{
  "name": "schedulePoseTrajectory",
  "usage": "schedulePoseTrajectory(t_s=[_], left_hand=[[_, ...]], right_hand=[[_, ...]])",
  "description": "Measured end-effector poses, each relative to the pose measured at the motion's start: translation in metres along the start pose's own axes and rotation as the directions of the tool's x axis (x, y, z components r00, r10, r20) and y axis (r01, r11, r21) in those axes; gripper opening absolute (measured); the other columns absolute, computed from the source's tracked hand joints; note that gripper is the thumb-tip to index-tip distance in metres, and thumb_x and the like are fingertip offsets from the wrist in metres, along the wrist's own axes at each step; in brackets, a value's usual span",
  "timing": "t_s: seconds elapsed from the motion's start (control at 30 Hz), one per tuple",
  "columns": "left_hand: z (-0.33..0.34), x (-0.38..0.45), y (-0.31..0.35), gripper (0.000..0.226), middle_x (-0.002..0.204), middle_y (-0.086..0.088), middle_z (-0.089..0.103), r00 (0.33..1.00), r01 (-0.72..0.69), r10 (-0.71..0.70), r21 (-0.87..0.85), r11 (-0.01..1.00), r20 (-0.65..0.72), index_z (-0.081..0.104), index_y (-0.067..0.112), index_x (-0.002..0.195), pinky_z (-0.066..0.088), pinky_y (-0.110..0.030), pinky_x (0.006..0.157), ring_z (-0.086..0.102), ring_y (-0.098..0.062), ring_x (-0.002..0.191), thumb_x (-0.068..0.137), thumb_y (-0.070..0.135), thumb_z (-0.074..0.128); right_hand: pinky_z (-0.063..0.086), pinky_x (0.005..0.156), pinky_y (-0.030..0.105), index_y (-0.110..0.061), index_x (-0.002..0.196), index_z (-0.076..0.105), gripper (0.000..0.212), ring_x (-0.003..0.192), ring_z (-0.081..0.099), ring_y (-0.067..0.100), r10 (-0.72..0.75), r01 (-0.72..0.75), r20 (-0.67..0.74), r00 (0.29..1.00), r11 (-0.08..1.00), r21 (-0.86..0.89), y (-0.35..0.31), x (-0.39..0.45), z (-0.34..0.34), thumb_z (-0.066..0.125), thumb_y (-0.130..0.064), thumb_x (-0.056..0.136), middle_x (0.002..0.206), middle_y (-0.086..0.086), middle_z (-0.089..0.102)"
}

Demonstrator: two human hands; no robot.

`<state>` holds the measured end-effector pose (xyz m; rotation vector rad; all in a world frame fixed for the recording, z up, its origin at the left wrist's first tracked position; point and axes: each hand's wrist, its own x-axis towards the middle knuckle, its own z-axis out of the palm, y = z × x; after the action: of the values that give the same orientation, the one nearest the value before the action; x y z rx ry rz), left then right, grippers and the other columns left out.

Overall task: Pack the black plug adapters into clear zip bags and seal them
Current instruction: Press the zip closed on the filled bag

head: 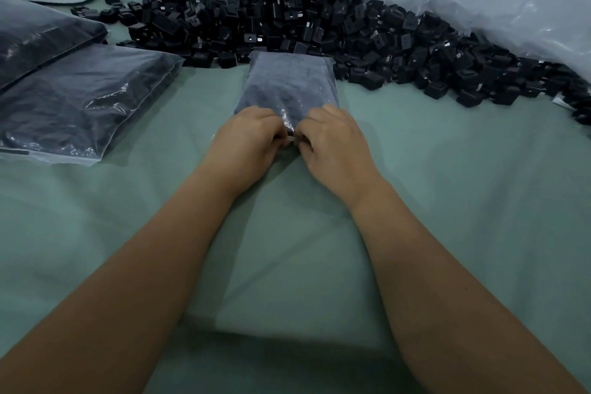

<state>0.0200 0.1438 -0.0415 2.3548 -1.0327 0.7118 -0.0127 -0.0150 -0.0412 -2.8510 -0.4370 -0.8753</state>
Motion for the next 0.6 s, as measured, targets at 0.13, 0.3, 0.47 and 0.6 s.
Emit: schedulePoseTrajectory(t_s=[0.13,0.3,0.47,0.6], left_hand=[[0.0037,0.0014,-0.0032,0.013,0.086,-0.027,0.064,1.000,-0.019,0.019,0.014,1.000,0.022,0.065,-0.010,0.083,0.047,-0.048,0.071,0.059,-0.043,0.081,0.089,0.002,0.063],[0.0041,0.0011,-0.0035,0.016,0.088,-0.024,0.065,1.000,-0.013,0.013,0.002,1.000,0.019,0.068,-0.007,0.087,0.048,-0.050,0.073,0.060,-0.040,0.083,0.090,0.008,0.065],[0.0012,-0.0023,-0.0074,0.012,0.088,-0.020,0.065,0.998,0.066,-0.066,0.032,0.997,-0.005,0.071,-0.003,0.086,0.048,-0.046,0.072,0.060,-0.037,0.086,0.084,0.009,0.072],[0.0002,-0.0021,-0.0080,0.006,0.085,-0.021,0.065,0.999,0.041,-0.041,0.038,0.998,0.009,0.070,-0.004,0.083,0.049,-0.046,0.068,0.060,-0.038,0.082,0.083,0.002,0.070]], right_hand=[[0.042,0.076,0.040,-0.001,0.082,0.065,0.011,0.084,0.053,0.033,-0.030,0.031,0.019,0.999,0.999,-0.013,-0.0050,0.0023,0.0001,0.056,0.004,0.078,0.083,0.014,0.061],[0.039,0.073,0.037,0.000,0.079,0.067,0.014,0.080,0.054,0.032,-0.003,0.003,0.022,1.000,1.000,-0.006,-0.0061,0.0036,0.0010,0.058,0.010,0.075,0.078,0.015,0.061],[0.040,0.080,0.036,-0.005,0.084,0.066,0.009,0.087,0.052,0.028,0.014,-0.013,0.028,1.000,1.000,-0.024,-0.0006,0.0033,0.0051,0.058,0.000,0.084,0.085,0.011,0.061],[0.041,0.078,0.039,-0.005,0.085,0.063,0.007,0.087,0.050,0.029,-0.020,0.020,0.018,1.000,1.000,-0.011,-0.0014,0.0039,0.0060,0.057,-0.002,0.084,0.087,0.010,0.058]])
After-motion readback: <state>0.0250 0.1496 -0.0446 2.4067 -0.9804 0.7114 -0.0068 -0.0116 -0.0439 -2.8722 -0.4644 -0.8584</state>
